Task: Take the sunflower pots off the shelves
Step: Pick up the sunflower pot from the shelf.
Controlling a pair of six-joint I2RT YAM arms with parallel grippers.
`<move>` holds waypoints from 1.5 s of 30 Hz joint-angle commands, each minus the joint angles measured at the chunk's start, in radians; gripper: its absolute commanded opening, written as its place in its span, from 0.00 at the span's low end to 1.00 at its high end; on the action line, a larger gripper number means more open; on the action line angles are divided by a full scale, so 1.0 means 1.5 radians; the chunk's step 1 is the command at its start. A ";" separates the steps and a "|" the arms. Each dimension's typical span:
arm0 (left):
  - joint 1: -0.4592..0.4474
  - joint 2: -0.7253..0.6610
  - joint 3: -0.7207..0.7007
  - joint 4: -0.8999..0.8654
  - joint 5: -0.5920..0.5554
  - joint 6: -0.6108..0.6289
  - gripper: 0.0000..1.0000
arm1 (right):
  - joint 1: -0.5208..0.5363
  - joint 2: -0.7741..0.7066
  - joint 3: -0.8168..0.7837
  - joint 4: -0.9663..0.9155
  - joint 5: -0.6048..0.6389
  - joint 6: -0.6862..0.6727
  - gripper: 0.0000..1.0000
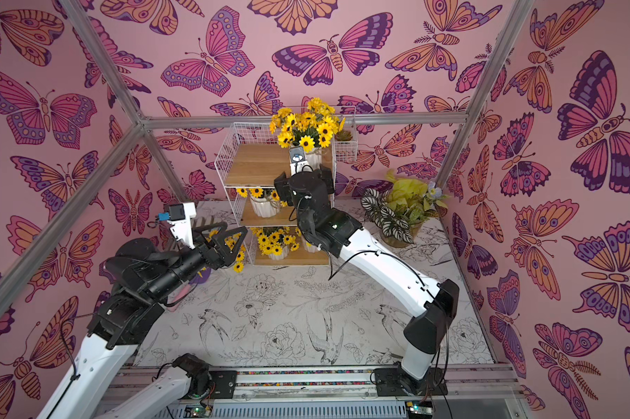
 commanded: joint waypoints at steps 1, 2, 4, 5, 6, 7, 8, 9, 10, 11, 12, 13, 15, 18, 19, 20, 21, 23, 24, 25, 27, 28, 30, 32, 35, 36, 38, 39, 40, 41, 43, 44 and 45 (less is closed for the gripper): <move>-0.004 -0.003 0.008 -0.015 0.015 0.016 1.00 | -0.007 -0.021 -0.006 0.038 -0.009 0.037 0.99; -0.004 -0.002 0.008 -0.015 0.015 0.018 1.00 | -0.009 -0.017 0.001 0.032 -0.010 0.038 0.99; -0.004 0.001 0.011 -0.015 0.018 0.019 1.00 | -0.015 -0.003 0.021 0.021 -0.017 0.041 0.99; -0.004 0.004 0.013 -0.015 0.023 0.018 1.00 | -0.020 0.002 0.027 0.020 -0.020 0.043 0.99; -0.004 0.009 0.017 -0.015 0.031 0.018 1.00 | -0.023 0.008 0.033 0.021 -0.023 0.045 0.99; -0.005 0.011 0.020 -0.015 0.033 0.018 1.00 | -0.026 0.010 0.035 0.022 -0.027 0.048 0.99; -0.006 0.014 0.023 -0.015 0.038 0.020 1.00 | -0.031 0.013 0.039 0.024 -0.031 0.053 0.99; -0.007 0.017 0.025 -0.014 0.041 0.025 1.00 | -0.033 0.016 0.041 0.026 -0.032 0.055 0.99; -0.008 0.019 0.027 -0.014 0.044 0.028 1.00 | -0.035 0.018 0.043 0.030 -0.031 0.054 0.99; -0.008 0.022 0.030 -0.015 0.048 0.031 1.00 | -0.038 0.021 0.045 0.033 -0.034 0.053 0.99; -0.008 0.026 0.034 -0.015 0.053 0.033 1.00 | -0.040 0.024 0.049 0.034 -0.037 0.053 0.99; -0.008 0.029 0.037 -0.015 0.055 0.033 1.00 | -0.041 0.027 0.055 0.031 -0.038 0.054 0.99; -0.008 0.037 0.044 -0.015 0.062 0.037 1.00 | -0.043 0.040 0.072 0.020 -0.042 0.053 0.99; -0.008 0.048 0.051 -0.017 0.073 0.040 1.00 | -0.045 0.055 0.085 0.025 -0.043 0.048 0.99; -0.009 0.051 0.051 -0.017 0.075 0.040 1.00 | -0.047 0.058 0.087 0.028 -0.042 0.047 0.99; -0.009 0.053 0.052 -0.017 0.077 0.040 1.00 | -0.048 0.061 0.088 0.033 -0.042 0.046 0.99; -0.009 0.055 0.052 -0.017 0.078 0.040 1.00 | -0.049 0.063 0.087 0.040 -0.040 0.044 0.99; -0.010 0.056 0.049 -0.017 0.076 0.043 1.00 | -0.052 0.070 0.089 0.050 -0.042 0.042 0.99; -0.010 0.057 0.049 -0.017 0.076 0.045 1.00 | -0.054 0.075 0.092 0.053 -0.043 0.042 0.99; -0.009 0.057 0.050 -0.017 0.077 0.046 1.00 | -0.055 0.080 0.097 0.054 -0.044 0.041 0.99; -0.010 0.060 0.049 -0.017 0.080 0.047 1.00 | -0.057 0.094 0.108 0.057 -0.048 0.040 0.99; -0.011 0.062 0.049 -0.017 0.081 0.047 1.00 | -0.058 0.098 0.109 0.061 -0.051 0.038 0.99; -0.011 0.064 0.048 -0.017 0.081 0.050 1.00 | -0.060 0.106 0.108 0.075 -0.055 0.035 0.99; -0.010 0.066 0.046 -0.019 0.082 0.052 1.00 | -0.065 0.114 0.111 0.081 -0.066 0.039 0.99; -0.011 0.068 0.045 -0.018 0.083 0.057 1.00 | -0.069 0.129 0.124 0.085 -0.070 0.033 0.99; -0.011 0.070 0.045 -0.019 0.084 0.059 1.00 | -0.069 0.133 0.125 0.092 -0.073 0.026 0.99; -0.011 0.074 0.044 -0.020 0.081 0.062 1.00 | -0.070 0.140 0.126 0.109 -0.076 0.017 0.99; -0.011 0.075 0.043 -0.021 0.079 0.064 1.00 | -0.071 0.146 0.129 0.113 -0.077 0.015 0.99; -0.010 0.077 0.042 -0.020 0.080 0.064 1.00 | -0.073 0.152 0.136 0.113 -0.079 0.015 0.99; -0.011 0.078 0.041 -0.020 0.079 0.065 1.00 | -0.075 0.159 0.146 0.110 -0.082 0.015 0.99; -0.011 0.080 0.039 -0.020 0.078 0.065 1.00 | -0.080 0.171 0.155 0.109 -0.090 0.015 0.99; -0.011 0.080 0.037 -0.020 0.077 0.066 1.00 | -0.083 0.174 0.157 0.112 -0.091 0.014 0.99; -0.011 0.081 0.036 -0.019 0.076 0.067 1.00 | -0.084 0.176 0.156 0.115 -0.093 0.014 0.99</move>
